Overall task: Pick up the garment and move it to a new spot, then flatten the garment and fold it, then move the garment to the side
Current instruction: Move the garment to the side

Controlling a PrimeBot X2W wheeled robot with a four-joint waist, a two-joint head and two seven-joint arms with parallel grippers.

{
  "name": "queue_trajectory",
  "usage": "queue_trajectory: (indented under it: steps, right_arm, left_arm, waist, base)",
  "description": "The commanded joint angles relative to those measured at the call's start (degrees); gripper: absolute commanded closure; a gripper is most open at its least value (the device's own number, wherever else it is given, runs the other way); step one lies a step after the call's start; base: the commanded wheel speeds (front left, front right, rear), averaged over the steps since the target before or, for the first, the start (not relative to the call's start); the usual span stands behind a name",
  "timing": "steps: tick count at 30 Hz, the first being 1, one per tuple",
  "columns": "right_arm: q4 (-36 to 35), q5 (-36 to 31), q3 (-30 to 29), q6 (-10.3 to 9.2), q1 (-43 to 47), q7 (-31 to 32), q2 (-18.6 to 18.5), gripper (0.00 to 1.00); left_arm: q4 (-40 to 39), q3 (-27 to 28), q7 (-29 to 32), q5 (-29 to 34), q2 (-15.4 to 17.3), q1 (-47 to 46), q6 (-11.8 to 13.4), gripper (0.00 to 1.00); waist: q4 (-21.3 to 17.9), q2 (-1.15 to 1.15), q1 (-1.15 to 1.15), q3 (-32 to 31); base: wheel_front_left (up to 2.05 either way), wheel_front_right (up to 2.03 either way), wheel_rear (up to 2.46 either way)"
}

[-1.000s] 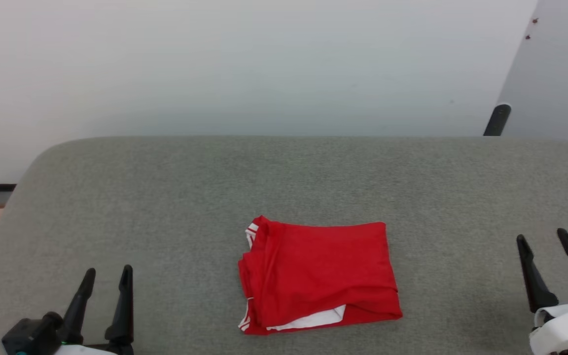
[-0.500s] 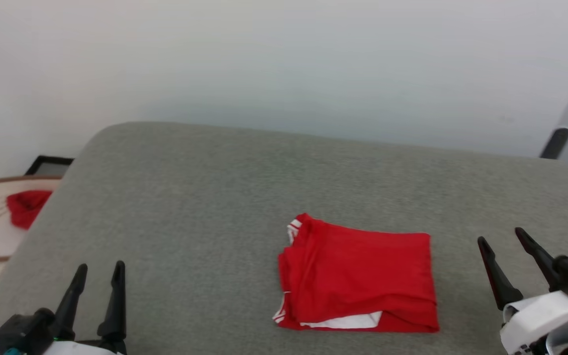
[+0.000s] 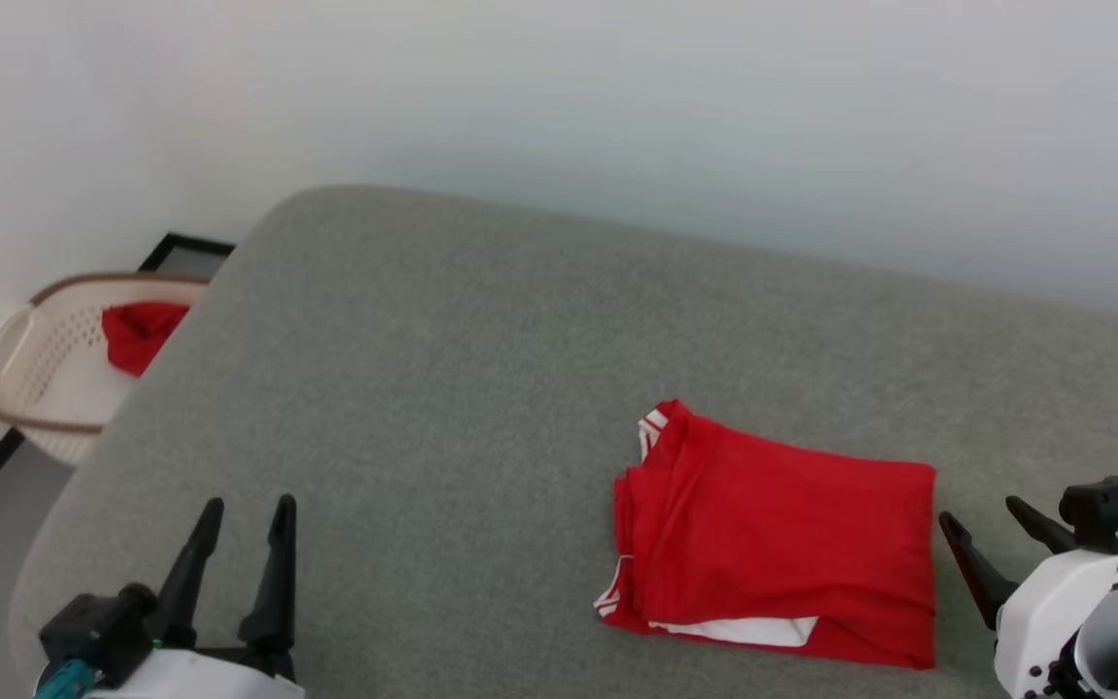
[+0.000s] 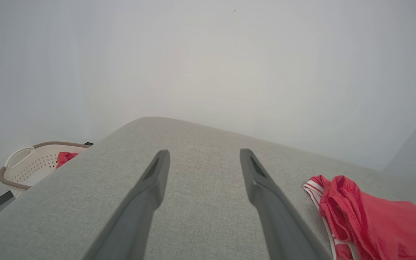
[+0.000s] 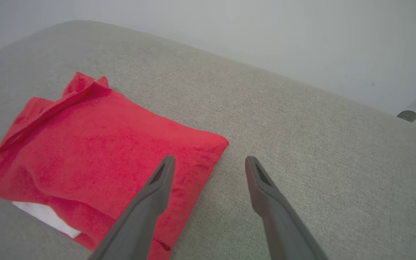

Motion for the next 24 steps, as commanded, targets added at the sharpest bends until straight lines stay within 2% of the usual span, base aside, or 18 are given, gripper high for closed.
queue_trajectory:
  steps: [1, 9, 18, 19, 20, 21, 24]
  right_arm:
    - [0.1, 0.4, 0.0, -0.07, -0.7, 0.9, -0.2, 0.00]
    - [2.1, 3.4, 0.4, -0.06, -2.4, 11.0, -0.7, 0.00]
    - [3.9, 5.5, 2.7, -0.05, -4.8, 19.6, -0.1, 0.00]
    - [4.2, 5.9, 2.9, -0.05, -5.0, 20.6, -0.1, 0.34]
    - [4.3, 6.1, 3.1, -0.05, -5.1, 21.2, 0.0, 0.82]
    - [4.4, 6.1, 3.4, -0.05, -5.3, 21.8, -0.1, 1.00]
    - [4.0, 6.4, 3.4, -0.06, -5.9, 22.7, -0.4, 1.00]
  left_arm:
    - [0.0, -0.2, 0.0, -0.1, -0.1, -0.6, 0.0, 0.00]
    - [0.1, -1.3, 0.0, 0.2, -1.8, -3.6, 0.0, 0.00]
    - [0.5, -2.0, 0.0, 0.4, -3.3, -5.6, 0.0, 0.00]
    - [0.5, -2.0, 0.0, 0.4, -3.4, -5.6, 0.0, 0.00]
    - [0.6, -2.1, 0.0, 0.4, -3.5, -5.6, 0.0, 0.00]
    - [0.7, -2.1, 0.0, 0.4, -3.6, -5.7, 0.0, 0.00]
    - [0.9, -2.0, 0.0, 0.4, -3.7, -5.6, 0.0, 0.00]
  waist:
    - [1.3, 0.00, 0.00, 2.3]
    - [2.5, 0.00, 0.00, 7.3]
    - [3.0, 0.00, 0.00, 10.6]
    - [3.0, 0.00, 0.00, 10.7]
    - [3.1, 0.00, 0.00, 10.8]
    - [3.2, 0.00, 0.00, 10.7]
    - [3.2, 0.00, 0.00, 10.5]
  base:
    - [0.00, 0.00, 0.00]
    - [0.00, 0.00, 0.00]
    - [0.00, 0.00, 0.00]
    - [0.00, 0.00, 0.00]
    - [0.00, 0.00, 0.00]
    - [0.00, 0.00, 0.00]
    - [0.00, 0.00, 0.00]
